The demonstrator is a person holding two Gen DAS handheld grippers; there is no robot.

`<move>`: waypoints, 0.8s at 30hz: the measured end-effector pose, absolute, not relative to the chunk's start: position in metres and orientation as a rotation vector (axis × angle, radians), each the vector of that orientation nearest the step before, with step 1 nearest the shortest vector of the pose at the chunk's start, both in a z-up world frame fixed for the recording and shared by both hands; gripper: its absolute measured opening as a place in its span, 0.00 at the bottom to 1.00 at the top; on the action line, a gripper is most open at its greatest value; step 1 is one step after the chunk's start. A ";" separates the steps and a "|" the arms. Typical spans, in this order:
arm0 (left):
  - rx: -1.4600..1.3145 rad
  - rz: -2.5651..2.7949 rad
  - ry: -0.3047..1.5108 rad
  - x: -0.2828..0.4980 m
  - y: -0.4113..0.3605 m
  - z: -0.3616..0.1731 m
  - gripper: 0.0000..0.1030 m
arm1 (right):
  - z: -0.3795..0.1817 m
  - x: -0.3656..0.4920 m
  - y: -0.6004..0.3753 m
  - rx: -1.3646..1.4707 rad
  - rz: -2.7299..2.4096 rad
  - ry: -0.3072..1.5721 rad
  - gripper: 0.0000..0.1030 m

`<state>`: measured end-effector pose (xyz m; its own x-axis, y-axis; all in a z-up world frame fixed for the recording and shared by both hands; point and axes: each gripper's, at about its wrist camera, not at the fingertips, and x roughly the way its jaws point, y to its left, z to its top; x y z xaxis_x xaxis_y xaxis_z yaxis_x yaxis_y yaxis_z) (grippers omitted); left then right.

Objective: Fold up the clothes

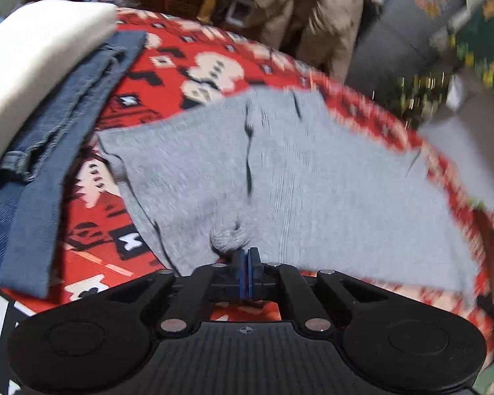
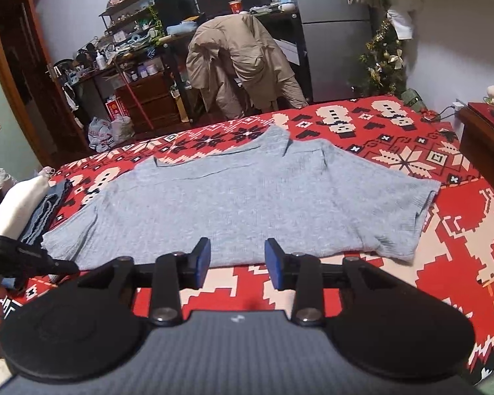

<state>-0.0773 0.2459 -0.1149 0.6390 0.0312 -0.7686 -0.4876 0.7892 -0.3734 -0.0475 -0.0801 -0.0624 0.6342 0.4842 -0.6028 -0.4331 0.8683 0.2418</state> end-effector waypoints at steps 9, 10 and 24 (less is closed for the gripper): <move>-0.490 0.311 0.795 -0.076 0.235 -0.105 0.14 | -0.066 -0.041 -0.084 0.127 0.516 0.732 0.44; -0.472 0.302 0.800 -0.073 0.232 -0.106 0.18 | -0.067 -0.040 -0.084 0.124 0.517 0.733 0.44; -0.627 0.444 0.851 -0.083 0.265 -0.116 0.14 | -0.072 -0.037 -0.078 0.122 0.527 0.742 0.45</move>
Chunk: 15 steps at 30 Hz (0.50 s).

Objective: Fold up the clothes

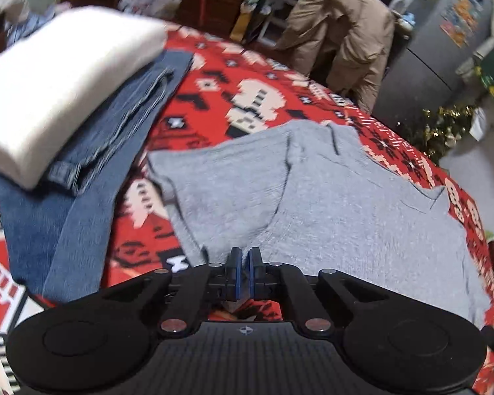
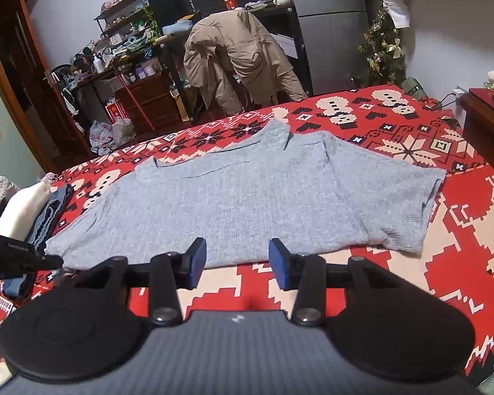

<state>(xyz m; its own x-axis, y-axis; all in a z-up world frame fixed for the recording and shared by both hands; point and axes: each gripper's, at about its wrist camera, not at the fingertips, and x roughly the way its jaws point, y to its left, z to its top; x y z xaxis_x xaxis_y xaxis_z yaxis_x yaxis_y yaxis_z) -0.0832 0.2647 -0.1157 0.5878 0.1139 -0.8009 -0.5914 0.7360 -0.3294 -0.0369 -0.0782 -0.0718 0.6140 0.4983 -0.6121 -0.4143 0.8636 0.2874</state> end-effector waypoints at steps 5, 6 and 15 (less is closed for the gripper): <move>-0.689 0.460 0.823 -0.093 0.272 -0.110 0.31 | -0.072 -0.037 -0.078 0.126 0.531 0.742 0.47; -0.709 0.481 0.821 -0.095 0.275 -0.111 0.32 | -0.072 -0.037 -0.078 0.128 0.532 0.741 0.48; -0.749 0.501 0.857 -0.091 0.279 -0.122 0.30 | -0.070 -0.037 -0.077 0.138 0.539 0.738 0.50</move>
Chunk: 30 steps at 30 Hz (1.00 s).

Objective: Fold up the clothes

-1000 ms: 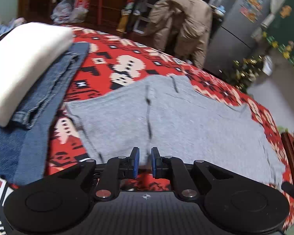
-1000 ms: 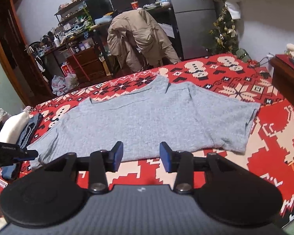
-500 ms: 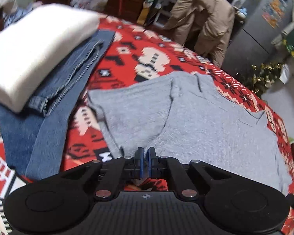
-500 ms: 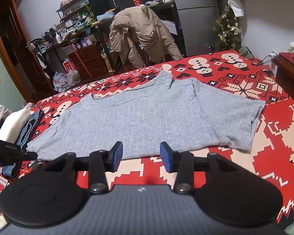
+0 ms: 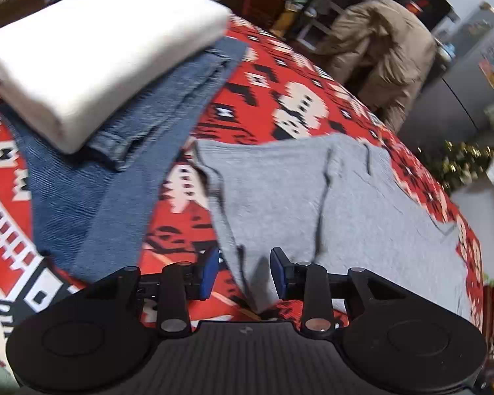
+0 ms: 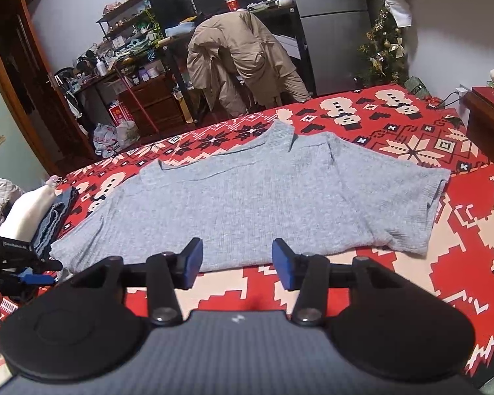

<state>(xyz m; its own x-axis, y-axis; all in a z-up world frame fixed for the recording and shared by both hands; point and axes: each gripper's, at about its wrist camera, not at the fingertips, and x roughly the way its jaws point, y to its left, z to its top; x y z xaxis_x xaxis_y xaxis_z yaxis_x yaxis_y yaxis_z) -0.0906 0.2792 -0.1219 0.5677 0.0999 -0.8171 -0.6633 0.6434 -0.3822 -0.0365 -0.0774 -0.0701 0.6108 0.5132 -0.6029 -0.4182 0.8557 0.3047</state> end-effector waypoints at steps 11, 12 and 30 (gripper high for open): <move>-0.615 0.626 0.819 -0.092 0.277 -0.114 0.04 | -0.075 -0.035 -0.075 0.133 0.533 0.751 0.52; -0.609 0.637 0.826 -0.091 0.278 -0.114 0.04 | -0.075 -0.035 -0.075 0.132 0.533 0.753 0.52; -0.477 0.574 0.696 -0.099 0.252 -0.088 0.16 | -0.078 -0.034 -0.071 0.107 0.523 0.763 0.60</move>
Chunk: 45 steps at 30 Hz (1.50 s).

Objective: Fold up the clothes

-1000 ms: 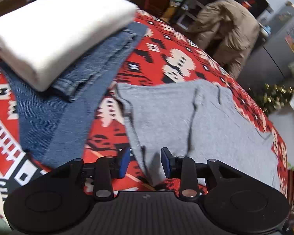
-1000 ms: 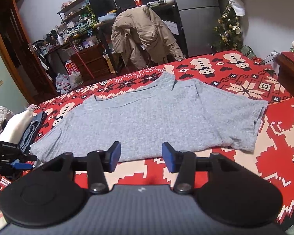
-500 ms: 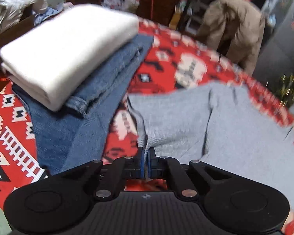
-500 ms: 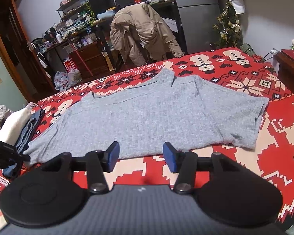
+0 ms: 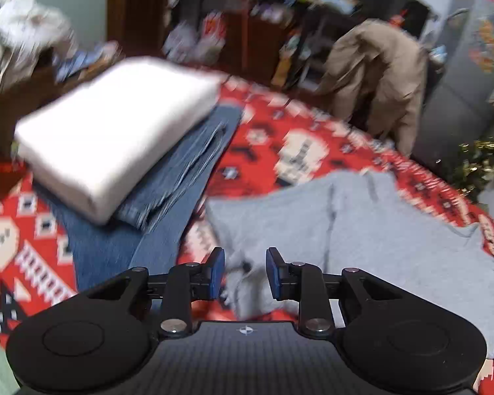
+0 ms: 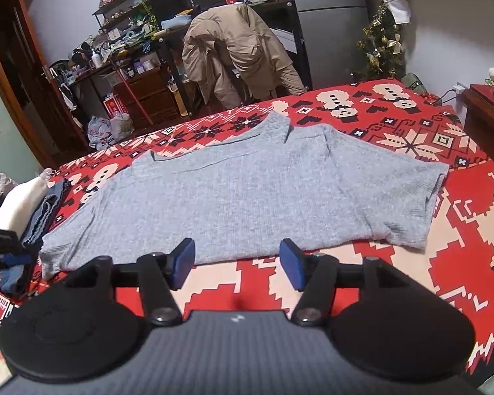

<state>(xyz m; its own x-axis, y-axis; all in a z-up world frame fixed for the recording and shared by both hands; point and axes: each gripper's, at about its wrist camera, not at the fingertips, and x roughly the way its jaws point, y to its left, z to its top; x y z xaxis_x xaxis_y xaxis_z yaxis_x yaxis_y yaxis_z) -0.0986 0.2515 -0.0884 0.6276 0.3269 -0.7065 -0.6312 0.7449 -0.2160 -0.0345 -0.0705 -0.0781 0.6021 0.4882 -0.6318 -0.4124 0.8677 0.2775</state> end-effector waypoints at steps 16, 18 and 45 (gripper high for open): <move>-0.665 0.403 0.856 -0.072 0.263 -0.127 0.02 | -0.091 -0.033 -0.054 0.042 0.537 0.800 0.61; -0.645 0.419 0.854 -0.074 0.261 -0.124 0.02 | -0.092 -0.033 -0.054 0.038 0.536 0.804 0.61; -0.210 0.295 0.858 -0.052 0.180 -0.098 0.63 | -0.075 -0.039 -0.023 -0.167 0.439 0.822 0.99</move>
